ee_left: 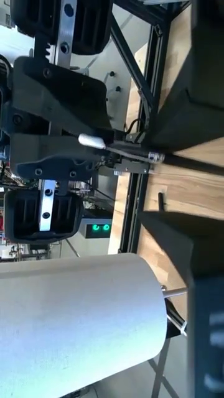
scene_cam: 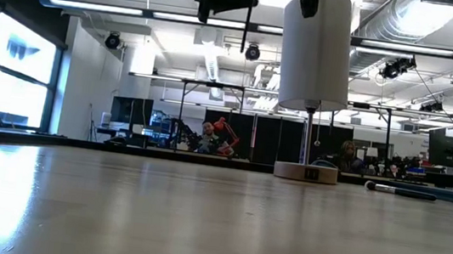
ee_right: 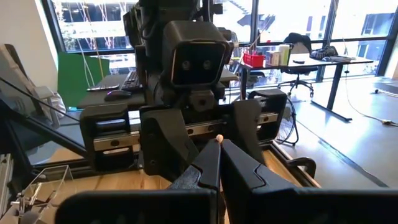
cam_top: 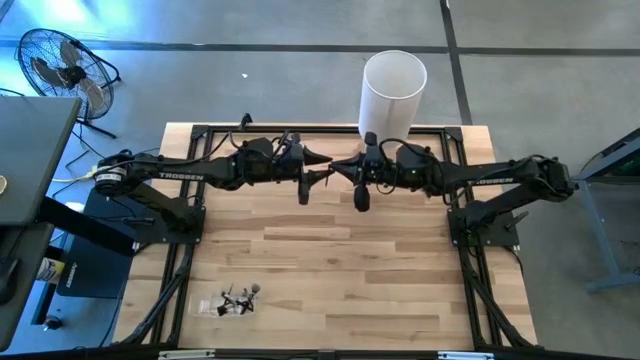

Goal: Put items in baskets/containers
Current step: Put the eyeshadow brush into the transparent organizer

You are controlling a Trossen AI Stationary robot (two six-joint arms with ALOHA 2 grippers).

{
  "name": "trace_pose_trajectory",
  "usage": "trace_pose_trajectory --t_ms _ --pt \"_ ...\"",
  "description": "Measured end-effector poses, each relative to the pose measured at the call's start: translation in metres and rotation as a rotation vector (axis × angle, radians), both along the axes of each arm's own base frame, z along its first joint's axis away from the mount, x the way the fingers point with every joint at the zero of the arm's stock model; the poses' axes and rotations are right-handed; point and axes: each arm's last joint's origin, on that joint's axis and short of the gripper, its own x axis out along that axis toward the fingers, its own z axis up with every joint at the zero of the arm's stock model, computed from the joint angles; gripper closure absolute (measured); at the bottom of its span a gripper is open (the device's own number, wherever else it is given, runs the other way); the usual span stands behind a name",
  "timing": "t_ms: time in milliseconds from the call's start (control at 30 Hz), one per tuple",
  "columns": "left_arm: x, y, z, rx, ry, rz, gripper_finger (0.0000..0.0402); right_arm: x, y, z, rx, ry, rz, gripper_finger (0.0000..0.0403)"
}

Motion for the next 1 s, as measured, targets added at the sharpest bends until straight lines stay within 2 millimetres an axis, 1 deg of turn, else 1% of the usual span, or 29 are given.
trace_pose_trajectory --t_ms 100,200,233,267,367,433,533,667,767,833,900,1000 --pt "0.000 0.000 0.000 -0.002 0.000 -0.001 0.0303 0.000 0.000 0.000 0.000 0.000 -0.001 0.0403" --pt "0.000 -0.001 0.000 -0.002 0.000 -0.029 0.0371 0.000 0.000 0.000 0.000 -0.001 -0.007 0.0403" --pt "0.000 -0.001 0.000 -0.003 0.000 -0.031 0.0383 0.000 0.000 0.000 0.002 0.000 -0.004 0.0403" --pt "0.000 -0.002 0.000 -0.003 0.000 -0.046 0.0386 0.000 0.000 0.000 0.008 0.000 -0.004 0.0403" --pt "0.000 -0.002 0.000 -0.005 0.003 -0.071 0.0375 0.000 0.000 0.000 0.043 -0.007 -0.017 0.0401" --pt "0.000 -0.002 -0.001 -0.007 0.012 -0.079 0.0377 0.000 -0.001 0.000 0.075 -0.009 -0.035 0.0394" --pt "0.000 -0.002 -0.005 -0.014 0.048 -0.077 0.0389 0.000 -0.001 -0.002 0.087 0.004 -0.039 0.0370" --pt "-0.004 0.001 -0.006 0.025 0.094 -0.036 0.0384 -0.002 -0.001 0.000 0.101 -0.009 -0.041 0.0322" --pt "-0.016 0.005 0.001 0.083 0.125 -0.030 0.0382 -0.004 -0.001 0.003 0.142 -0.027 -0.045 0.0285" --pt "-0.026 0.011 0.005 0.094 0.150 -0.009 0.0385 -0.006 -0.001 0.004 0.171 -0.022 -0.048 0.0268" --pt "-0.038 0.018 0.011 0.096 0.174 0.019 0.0388 -0.008 0.000 0.002 0.202 0.004 -0.048 0.0259" --pt "-0.064 0.026 0.025 0.109 0.179 0.060 0.0387 -0.010 0.004 -0.007 0.300 0.085 -0.082 0.0261"
